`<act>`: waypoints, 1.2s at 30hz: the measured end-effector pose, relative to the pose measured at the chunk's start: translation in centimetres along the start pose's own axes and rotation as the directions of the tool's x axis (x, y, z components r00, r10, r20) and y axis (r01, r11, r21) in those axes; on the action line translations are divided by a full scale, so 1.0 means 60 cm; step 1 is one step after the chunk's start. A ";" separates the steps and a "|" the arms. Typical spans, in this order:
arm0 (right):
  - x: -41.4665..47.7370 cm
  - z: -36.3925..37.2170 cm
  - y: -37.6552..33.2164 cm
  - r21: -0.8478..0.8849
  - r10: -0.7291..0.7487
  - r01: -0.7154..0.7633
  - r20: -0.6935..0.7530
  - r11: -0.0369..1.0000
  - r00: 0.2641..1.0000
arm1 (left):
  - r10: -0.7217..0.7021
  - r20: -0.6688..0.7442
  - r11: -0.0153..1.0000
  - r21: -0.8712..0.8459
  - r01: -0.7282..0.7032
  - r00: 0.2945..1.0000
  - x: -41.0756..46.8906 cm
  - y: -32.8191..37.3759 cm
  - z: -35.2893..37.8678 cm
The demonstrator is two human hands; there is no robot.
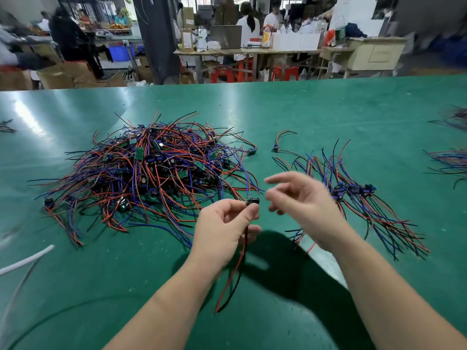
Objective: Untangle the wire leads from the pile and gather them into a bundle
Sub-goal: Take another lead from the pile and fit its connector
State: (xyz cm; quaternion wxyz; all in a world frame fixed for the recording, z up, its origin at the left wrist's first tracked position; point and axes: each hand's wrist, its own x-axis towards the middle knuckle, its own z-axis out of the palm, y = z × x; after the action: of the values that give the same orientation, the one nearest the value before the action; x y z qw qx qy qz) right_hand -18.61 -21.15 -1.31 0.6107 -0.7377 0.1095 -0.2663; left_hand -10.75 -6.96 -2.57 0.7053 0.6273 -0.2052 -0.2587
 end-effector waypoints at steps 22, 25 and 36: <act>0.046 -0.049 0.066 -0.891 0.001 -0.262 -0.282 0.370 0.959 | 0.113 0.016 0.884 0.456 -0.108 0.994 0.011 -0.019 -0.015; 0.043 -0.051 0.062 -0.916 0.033 -0.319 -0.321 0.245 0.947 | 0.155 0.022 0.842 0.519 -0.144 0.988 0.012 -0.019 -0.022; 0.026 -0.033 0.050 -0.868 -0.094 -0.301 -0.364 0.396 0.926 | 0.356 0.150 0.376 0.881 -0.288 0.923 0.009 -0.008 -0.030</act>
State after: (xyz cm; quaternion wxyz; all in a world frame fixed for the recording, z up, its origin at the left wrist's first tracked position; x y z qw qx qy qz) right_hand -17.86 -24.25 -3.57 0.0922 -0.8799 0.3919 -0.2522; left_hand -9.25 -5.95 -3.33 0.3129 0.8578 -0.4047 0.0501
